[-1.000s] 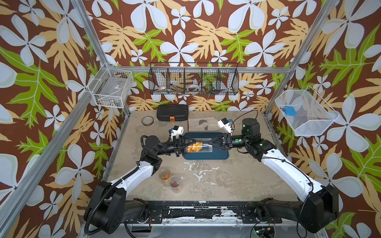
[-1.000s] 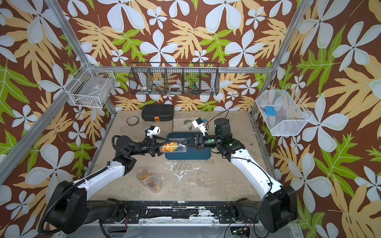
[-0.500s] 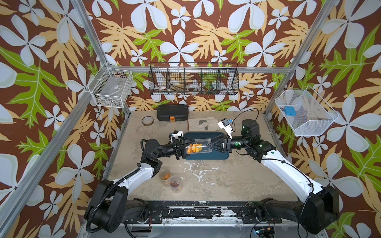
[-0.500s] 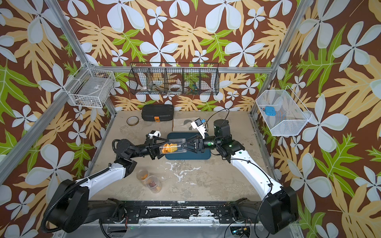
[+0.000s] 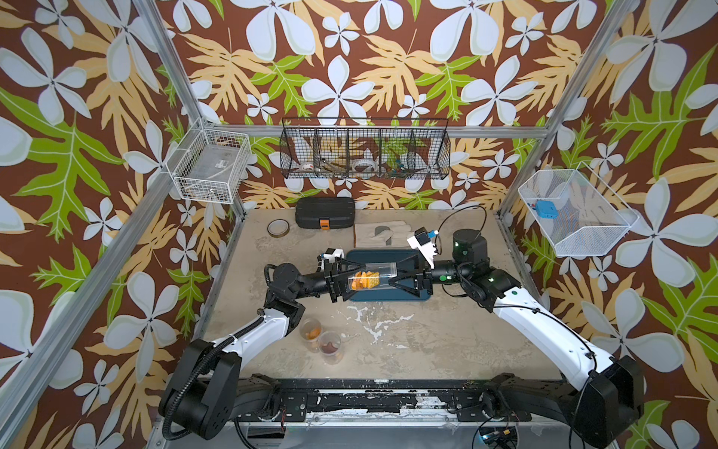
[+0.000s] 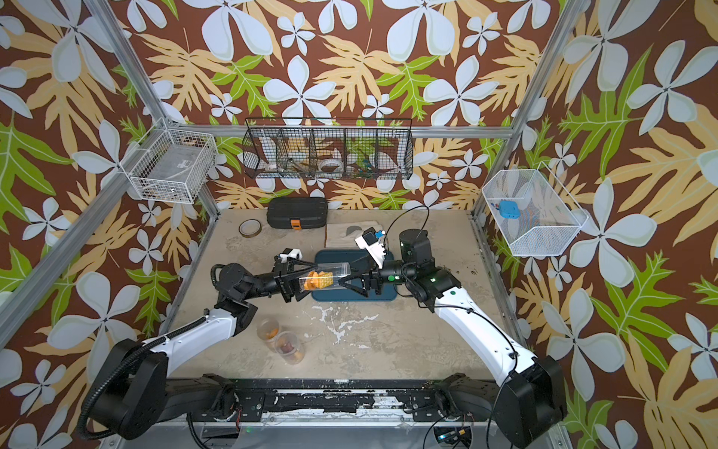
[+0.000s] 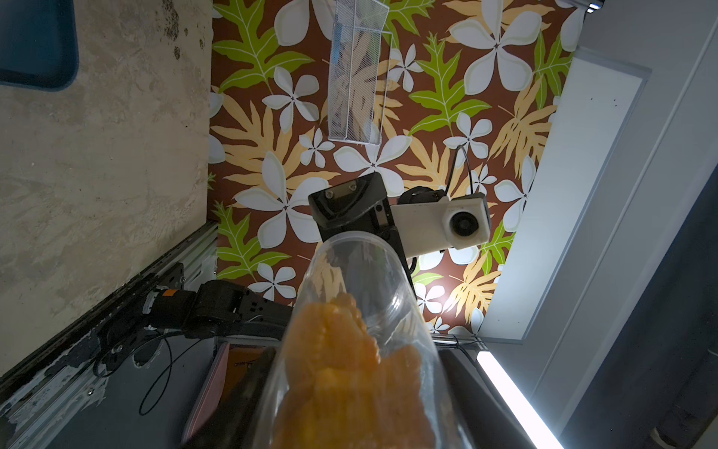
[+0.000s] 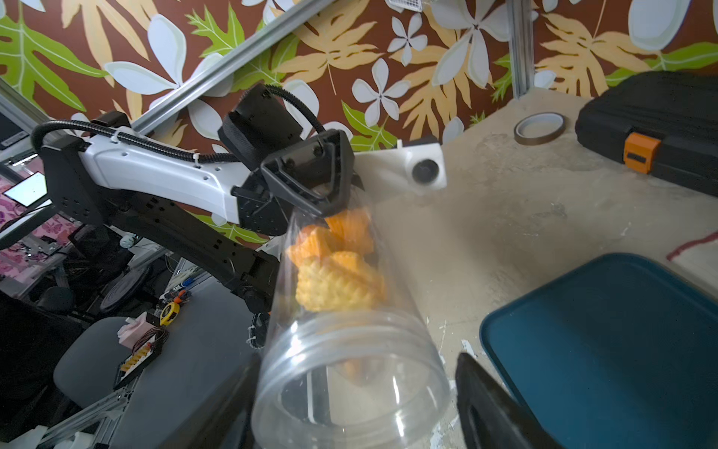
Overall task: Pour the cookies out of the jar
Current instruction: Unscrew the lid from the jar.
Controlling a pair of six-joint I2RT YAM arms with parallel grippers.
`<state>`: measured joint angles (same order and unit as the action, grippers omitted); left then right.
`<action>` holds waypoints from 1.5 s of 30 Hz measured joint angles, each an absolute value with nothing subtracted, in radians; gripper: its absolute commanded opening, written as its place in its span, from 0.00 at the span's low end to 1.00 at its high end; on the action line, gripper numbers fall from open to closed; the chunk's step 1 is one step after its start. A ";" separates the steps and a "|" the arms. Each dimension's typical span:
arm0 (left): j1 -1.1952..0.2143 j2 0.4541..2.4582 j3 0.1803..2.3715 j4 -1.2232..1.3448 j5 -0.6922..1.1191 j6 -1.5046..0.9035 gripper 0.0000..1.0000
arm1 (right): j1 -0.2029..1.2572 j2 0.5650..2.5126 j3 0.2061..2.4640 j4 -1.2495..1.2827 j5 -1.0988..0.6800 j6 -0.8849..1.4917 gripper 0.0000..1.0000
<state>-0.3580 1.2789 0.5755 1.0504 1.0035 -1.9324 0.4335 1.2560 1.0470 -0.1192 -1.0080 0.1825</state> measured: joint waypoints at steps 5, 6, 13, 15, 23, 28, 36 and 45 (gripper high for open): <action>-0.355 1.272 0.611 0.978 0.996 -1.859 0.48 | 0.396 1.347 1.207 -0.215 -0.976 0.318 1.00; -0.355 1.269 0.621 0.953 1.002 -1.835 0.48 | 0.386 1.357 1.223 -0.226 -0.973 0.345 1.00; -0.356 1.260 0.679 0.773 1.003 -1.662 0.49 | 0.276 1.309 1.140 -0.240 -1.001 0.717 1.00; -0.356 1.260 0.681 0.758 1.004 -1.643 0.49 | 0.267 1.287 1.055 -0.213 -1.023 0.843 1.00; -0.356 1.248 0.676 0.744 1.018 -1.618 0.49 | 0.326 1.228 0.954 -0.069 -1.122 1.106 1.00; -0.356 1.236 0.674 0.742 1.023 -1.618 0.49 | 0.345 1.224 0.951 -0.014 -1.144 1.172 0.96; -0.356 1.231 0.665 0.768 1.023 -1.623 0.49 | 0.390 1.241 0.971 0.045 -1.159 1.208 0.87; -0.356 1.235 0.664 0.805 1.024 -1.645 0.49 | 0.392 1.234 0.966 0.067 -1.159 1.226 0.84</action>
<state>-0.3561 1.2346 0.6640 0.8047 1.0237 -1.6447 0.3923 1.2343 0.9657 0.0666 -1.1591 1.2263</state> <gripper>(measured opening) 0.629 0.833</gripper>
